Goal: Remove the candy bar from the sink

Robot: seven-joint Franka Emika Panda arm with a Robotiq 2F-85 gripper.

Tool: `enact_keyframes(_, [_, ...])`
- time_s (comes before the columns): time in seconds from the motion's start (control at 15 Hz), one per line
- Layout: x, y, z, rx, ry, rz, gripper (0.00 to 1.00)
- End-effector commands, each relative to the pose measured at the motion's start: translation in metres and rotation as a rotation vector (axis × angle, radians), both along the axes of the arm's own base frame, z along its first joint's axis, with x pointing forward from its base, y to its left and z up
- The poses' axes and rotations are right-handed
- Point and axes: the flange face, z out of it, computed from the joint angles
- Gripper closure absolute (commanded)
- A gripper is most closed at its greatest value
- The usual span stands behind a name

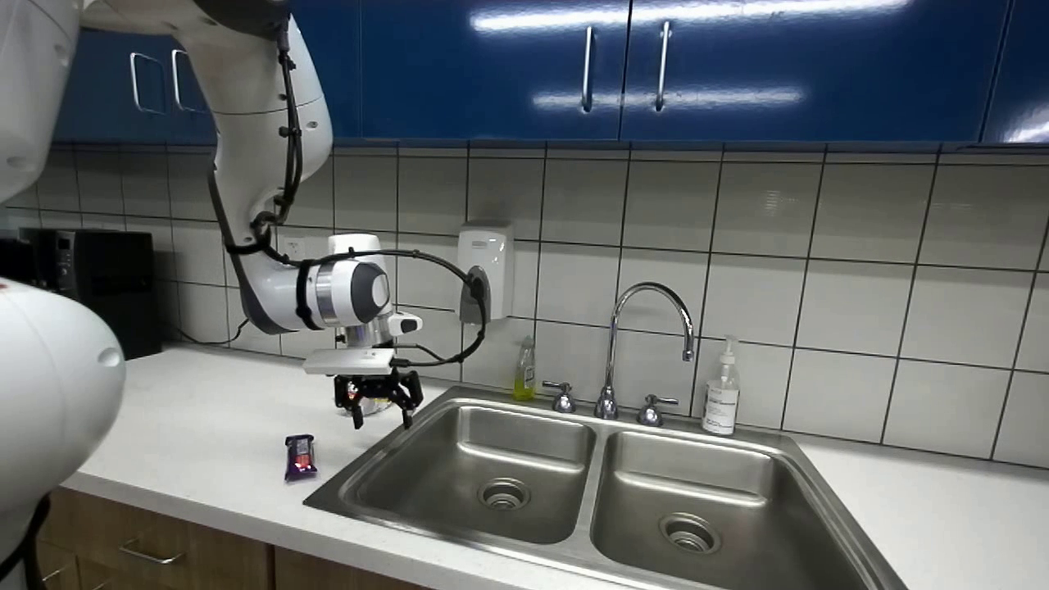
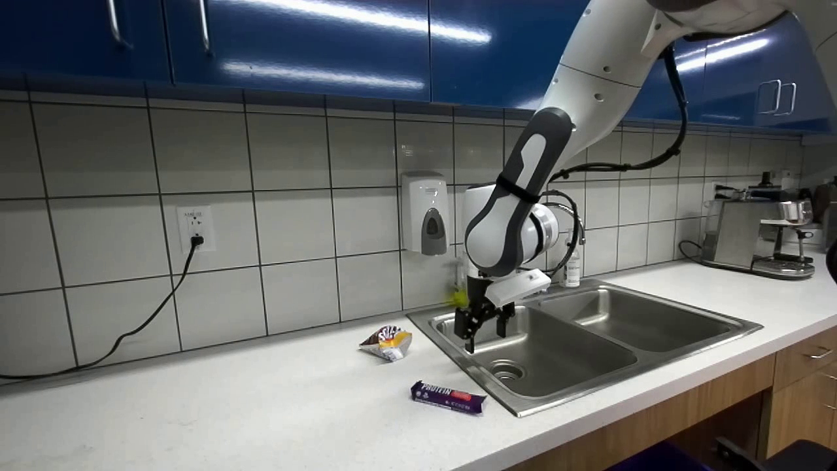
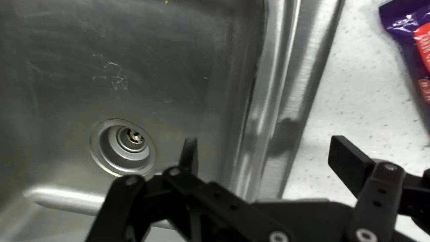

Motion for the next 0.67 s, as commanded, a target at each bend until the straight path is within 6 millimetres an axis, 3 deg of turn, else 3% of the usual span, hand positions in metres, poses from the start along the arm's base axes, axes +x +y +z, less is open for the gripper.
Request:
enact_keyframes(0.0, [0.000, -0.037, 0.010, -0.023, -0.025, -0.146, 0.00])
enact_keyframes(0.33, [0.004, -0.090, 0.009, -0.060, -0.046, -0.310, 0.00])
enact_keyframes(0.6, [0.003, -0.120, 0.009, -0.090, -0.072, -0.419, 0.00])
